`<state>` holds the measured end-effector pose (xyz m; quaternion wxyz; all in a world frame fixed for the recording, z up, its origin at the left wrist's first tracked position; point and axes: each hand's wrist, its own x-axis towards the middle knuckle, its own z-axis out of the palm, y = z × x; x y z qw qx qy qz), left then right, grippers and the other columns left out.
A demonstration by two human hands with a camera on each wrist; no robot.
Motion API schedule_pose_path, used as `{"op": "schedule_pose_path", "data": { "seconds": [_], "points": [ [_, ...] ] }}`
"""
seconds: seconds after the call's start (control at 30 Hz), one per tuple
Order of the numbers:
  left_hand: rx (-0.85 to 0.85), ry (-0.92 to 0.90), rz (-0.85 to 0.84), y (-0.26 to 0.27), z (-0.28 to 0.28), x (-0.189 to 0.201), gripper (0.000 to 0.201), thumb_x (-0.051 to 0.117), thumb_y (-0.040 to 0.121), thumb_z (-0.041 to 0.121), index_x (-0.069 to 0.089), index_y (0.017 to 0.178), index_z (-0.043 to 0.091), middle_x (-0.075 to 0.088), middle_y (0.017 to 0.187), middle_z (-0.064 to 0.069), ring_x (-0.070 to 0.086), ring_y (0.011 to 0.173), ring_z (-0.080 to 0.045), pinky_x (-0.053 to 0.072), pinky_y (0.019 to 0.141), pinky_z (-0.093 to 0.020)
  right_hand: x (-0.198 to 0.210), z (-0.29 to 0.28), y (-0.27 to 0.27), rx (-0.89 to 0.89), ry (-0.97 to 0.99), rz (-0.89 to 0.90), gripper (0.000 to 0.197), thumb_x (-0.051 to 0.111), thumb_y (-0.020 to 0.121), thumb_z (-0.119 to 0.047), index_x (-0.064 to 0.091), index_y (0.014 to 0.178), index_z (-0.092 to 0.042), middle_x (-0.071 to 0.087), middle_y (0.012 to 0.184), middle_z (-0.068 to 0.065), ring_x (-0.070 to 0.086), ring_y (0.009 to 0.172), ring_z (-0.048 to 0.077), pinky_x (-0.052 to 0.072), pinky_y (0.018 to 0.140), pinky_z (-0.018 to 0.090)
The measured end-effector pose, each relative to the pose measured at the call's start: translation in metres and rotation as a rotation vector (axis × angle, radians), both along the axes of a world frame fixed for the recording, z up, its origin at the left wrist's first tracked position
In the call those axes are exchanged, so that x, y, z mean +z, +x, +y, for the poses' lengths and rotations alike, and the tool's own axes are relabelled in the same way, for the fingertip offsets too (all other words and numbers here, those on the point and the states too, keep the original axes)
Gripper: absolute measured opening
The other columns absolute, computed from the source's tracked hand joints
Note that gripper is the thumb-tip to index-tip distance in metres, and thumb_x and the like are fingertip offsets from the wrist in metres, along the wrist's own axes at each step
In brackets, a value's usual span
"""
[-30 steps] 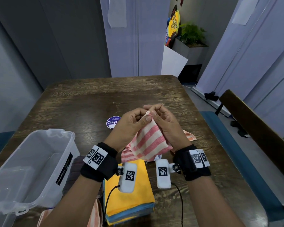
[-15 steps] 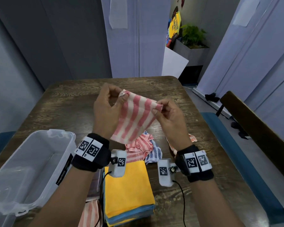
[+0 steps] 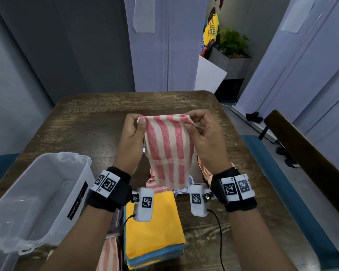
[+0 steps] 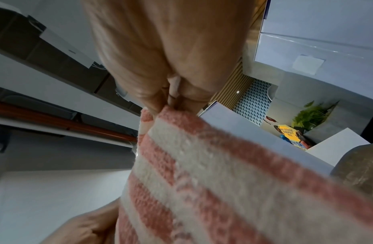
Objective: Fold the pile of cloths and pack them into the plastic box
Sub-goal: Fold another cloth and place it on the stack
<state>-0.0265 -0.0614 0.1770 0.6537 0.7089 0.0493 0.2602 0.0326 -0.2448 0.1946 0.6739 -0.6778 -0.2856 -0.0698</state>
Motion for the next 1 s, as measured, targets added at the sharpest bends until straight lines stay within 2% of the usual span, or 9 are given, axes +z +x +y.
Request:
{"op": "schedule_pose_path", "data": {
  "seconds": [0.13, 0.23, 0.33, 0.43, 0.6, 0.7, 0.83, 0.9, 1.0],
  "points": [
    [-0.187, -0.334, 0.141, -0.006, -0.017, -0.017, 0.06, 0.046, 0.099, 0.06, 0.051, 0.126, 0.006, 0.067, 0.115, -0.017, 0.069, 0.098, -0.028, 0.057, 0.081, -0.044, -0.004, 0.001, 0.004, 0.014, -0.056, 0.016, 0.015, 0.066, 0.096, -0.008, 0.062, 0.111, -0.009, 0.069, 0.107, 0.001, 0.067, 0.099, 0.013, 0.055, 0.085, 0.03],
    [-0.22, -0.248, 0.182, -0.012, -0.029, -0.023, 0.058, 0.057, 0.095, 0.055, 0.054, 0.124, 0.005, 0.068, 0.117, -0.019, 0.068, 0.105, -0.033, 0.055, 0.092, -0.055, -0.011, -0.001, 0.006, 0.042, -0.099, 0.059, 0.021, 0.07, 0.095, -0.016, 0.061, 0.112, -0.011, 0.07, 0.106, 0.003, 0.068, 0.099, 0.019, 0.056, 0.087, 0.037],
    [-0.066, -0.187, 0.081, -0.005, -0.029, -0.022, 0.023, 0.063, 0.097, 0.033, 0.056, 0.099, 0.011, 0.064, 0.089, -0.013, 0.062, 0.078, -0.025, 0.053, 0.074, -0.046, -0.024, 0.001, 0.003, 0.16, -0.058, 0.331, 0.04, 0.07, 0.092, -0.031, 0.057, 0.119, -0.006, 0.071, 0.11, 0.012, 0.069, 0.102, 0.03, 0.055, 0.089, 0.046],
    [-0.026, -0.057, -0.018, -0.002, -0.017, -0.015, 0.008, 0.058, 0.101, 0.019, 0.054, 0.101, 0.013, 0.057, 0.087, -0.006, 0.054, 0.075, -0.016, 0.049, 0.065, -0.032, -0.047, 0.002, -0.003, 0.358, -0.156, 0.503, 0.045, 0.072, 0.09, -0.03, 0.06, 0.123, -0.003, 0.072, 0.115, 0.014, 0.07, 0.103, 0.027, 0.056, 0.09, 0.045],
    [-0.059, 0.136, 0.124, -0.005, 0.021, -0.011, 0.026, 0.059, 0.097, 0.005, 0.057, 0.119, 0.019, 0.065, 0.111, 0.003, 0.064, 0.093, -0.009, 0.053, 0.077, -0.026, -0.057, -0.001, -0.008, 0.397, -0.211, 0.462, 0.026, 0.067, 0.096, -0.017, 0.068, 0.117, -0.002, 0.07, 0.115, 0.025, 0.069, 0.102, 0.038, 0.052, 0.097, 0.059],
    [-0.268, 0.175, 0.325, -0.007, 0.031, -0.005, 0.036, 0.068, 0.094, 0.023, 0.055, 0.128, 0.024, 0.068, 0.116, 0.004, 0.068, 0.102, -0.008, 0.052, 0.079, -0.021, -0.048, -0.001, -0.007, 0.432, -0.292, 0.397, 0.022, 0.067, 0.097, -0.018, 0.07, 0.114, -0.006, 0.069, 0.111, 0.027, 0.068, 0.095, 0.04, 0.05, 0.092, 0.06],
    [-0.128, 0.383, 0.31, -0.002, 0.025, -0.003, 0.042, 0.067, 0.09, 0.048, 0.064, 0.096, 0.007, 0.072, 0.085, -0.007, 0.067, 0.071, -0.009, 0.053, 0.064, -0.027, -0.045, 0.005, -0.009, 0.478, -0.357, 0.35, 0.023, 0.069, 0.096, -0.021, 0.069, 0.115, -0.007, 0.072, 0.11, 0.02, 0.069, 0.102, 0.042, 0.052, 0.094, 0.06],
    [-0.111, 0.404, 0.268, 0.0, 0.027, -0.006, 0.042, 0.065, 0.094, 0.045, 0.059, 0.089, 0.004, 0.067, 0.081, -0.014, 0.06, 0.067, -0.013, 0.05, 0.064, -0.037, -0.047, 0.004, -0.009, 0.484, -0.417, 0.364, 0.026, 0.07, 0.095, -0.023, 0.069, 0.118, -0.012, 0.075, 0.11, 0.01, 0.071, 0.102, 0.033, 0.055, 0.094, 0.053],
    [-0.061, 0.464, 0.224, -0.003, 0.03, -0.005, 0.023, 0.062, 0.098, 0.036, 0.053, 0.089, 0.017, 0.059, 0.08, 0.002, 0.052, 0.069, -0.006, 0.044, 0.064, -0.027, -0.052, -0.002, -0.008, 0.5, -0.557, 0.38, 0.021, 0.071, 0.094, -0.022, 0.07, 0.113, -0.012, 0.077, 0.104, 0.002, 0.074, 0.093, 0.017, 0.06, 0.084, 0.033]
  ]
}}
